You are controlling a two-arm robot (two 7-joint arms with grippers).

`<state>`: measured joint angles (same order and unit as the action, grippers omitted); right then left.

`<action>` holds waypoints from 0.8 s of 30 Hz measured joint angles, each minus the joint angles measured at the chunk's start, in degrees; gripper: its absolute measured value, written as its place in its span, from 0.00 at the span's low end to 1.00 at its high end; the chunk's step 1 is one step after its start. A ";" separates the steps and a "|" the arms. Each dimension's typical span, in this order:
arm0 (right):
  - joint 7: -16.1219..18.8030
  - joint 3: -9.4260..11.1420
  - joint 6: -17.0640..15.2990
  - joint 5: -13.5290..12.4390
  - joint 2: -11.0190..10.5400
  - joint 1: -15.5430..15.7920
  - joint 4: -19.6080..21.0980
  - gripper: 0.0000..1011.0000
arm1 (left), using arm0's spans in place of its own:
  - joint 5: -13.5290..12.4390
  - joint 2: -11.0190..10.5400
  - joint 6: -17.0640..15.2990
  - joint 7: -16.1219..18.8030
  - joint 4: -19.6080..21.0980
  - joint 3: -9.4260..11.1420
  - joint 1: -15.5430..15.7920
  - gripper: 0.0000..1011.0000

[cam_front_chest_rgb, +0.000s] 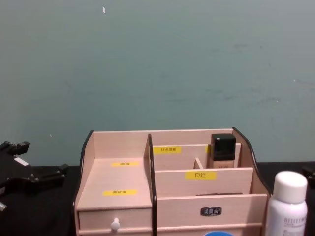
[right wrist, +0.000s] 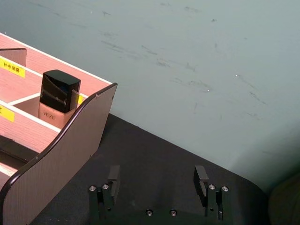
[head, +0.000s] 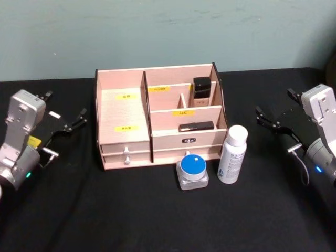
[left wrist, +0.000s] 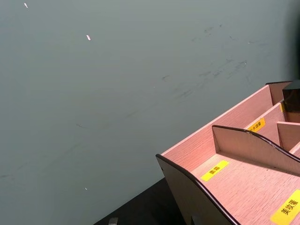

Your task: Pick up the facial cleanser and watermelon frost from the table and place them into the tiered storage box.

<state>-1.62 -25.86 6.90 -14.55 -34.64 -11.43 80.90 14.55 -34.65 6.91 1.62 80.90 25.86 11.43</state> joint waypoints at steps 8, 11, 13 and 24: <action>0.00 0.00 0.00 0.00 0.00 0.00 0.00 0.99 | 0.00 0.00 0.00 0.00 0.00 0.00 0.00 1.00; 0.00 0.00 0.00 0.00 0.00 0.00 0.00 0.99 | 0.00 0.00 0.00 0.00 0.00 0.00 0.00 1.00; 0.00 0.00 0.00 0.00 0.00 -0.01 0.00 0.99 | 0.00 0.00 0.00 0.00 0.00 0.00 0.00 1.00; 4.36 4.68 1.06 -4.40 -1.93 3.40 6.65 0.99 | 0.00 0.00 0.00 0.00 0.00 0.00 0.00 1.00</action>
<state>2.74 -21.18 7.96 -18.95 -36.58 -8.03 87.55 14.55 -34.64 6.91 1.62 80.90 25.86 11.43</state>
